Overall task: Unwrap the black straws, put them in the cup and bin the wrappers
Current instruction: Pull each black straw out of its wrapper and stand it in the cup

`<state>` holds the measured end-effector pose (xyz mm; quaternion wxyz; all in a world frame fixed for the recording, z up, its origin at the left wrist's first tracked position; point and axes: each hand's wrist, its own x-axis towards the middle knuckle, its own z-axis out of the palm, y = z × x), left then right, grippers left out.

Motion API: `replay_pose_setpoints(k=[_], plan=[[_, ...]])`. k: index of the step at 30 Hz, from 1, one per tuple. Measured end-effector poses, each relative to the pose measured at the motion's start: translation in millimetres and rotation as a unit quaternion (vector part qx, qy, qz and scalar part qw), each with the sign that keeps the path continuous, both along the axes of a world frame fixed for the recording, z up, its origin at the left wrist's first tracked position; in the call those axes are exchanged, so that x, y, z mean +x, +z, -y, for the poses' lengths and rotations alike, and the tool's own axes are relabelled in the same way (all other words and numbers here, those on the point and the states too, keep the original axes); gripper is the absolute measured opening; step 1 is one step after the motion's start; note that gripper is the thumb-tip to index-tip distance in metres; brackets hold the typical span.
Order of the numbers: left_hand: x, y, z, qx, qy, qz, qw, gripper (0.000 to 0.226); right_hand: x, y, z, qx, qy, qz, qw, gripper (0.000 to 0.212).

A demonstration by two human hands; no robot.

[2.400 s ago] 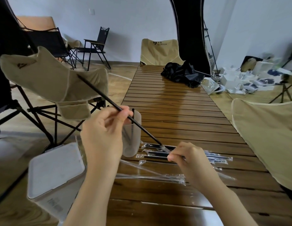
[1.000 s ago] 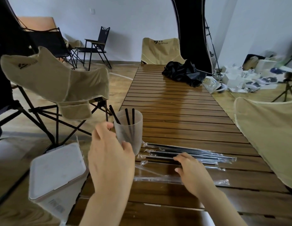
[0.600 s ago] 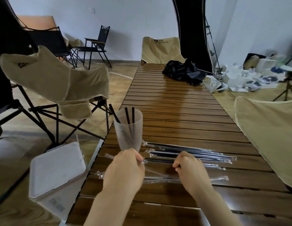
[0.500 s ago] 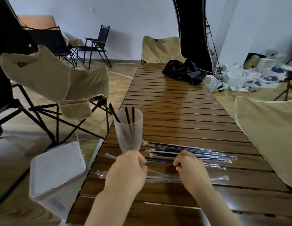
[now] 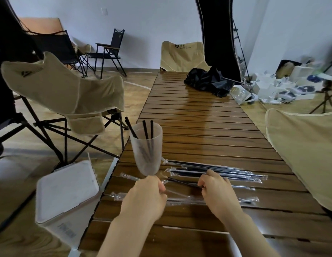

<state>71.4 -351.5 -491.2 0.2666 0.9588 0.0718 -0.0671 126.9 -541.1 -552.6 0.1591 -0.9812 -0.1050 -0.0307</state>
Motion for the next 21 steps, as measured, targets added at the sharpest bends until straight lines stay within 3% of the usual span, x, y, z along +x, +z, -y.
replay_pose_setpoints(k=[5, 11, 17, 21], plan=[[-10, -5, -16, 0.0, 0.016, -0.011, 1.0, 0.02, 1, 1, 4, 0.008, 0.0, -0.01, 1.0, 0.016], [-7, -12, -18, -0.009, 0.052, 0.067, 0.996, 0.027, 7, 16, -2, 0.026, -0.011, 0.001, 1.0, 0.014], [10, -19, -5, 0.025, -0.016, 0.154, 0.988, 0.046, 9, 35, -12, 0.042, 0.072, 0.017, 0.996, 0.014], [21, -21, -7, 0.045, -0.054, 0.133, 0.989, 0.029, 6, 43, -21, 0.071, 0.133, 0.021, 0.988, 0.016]])
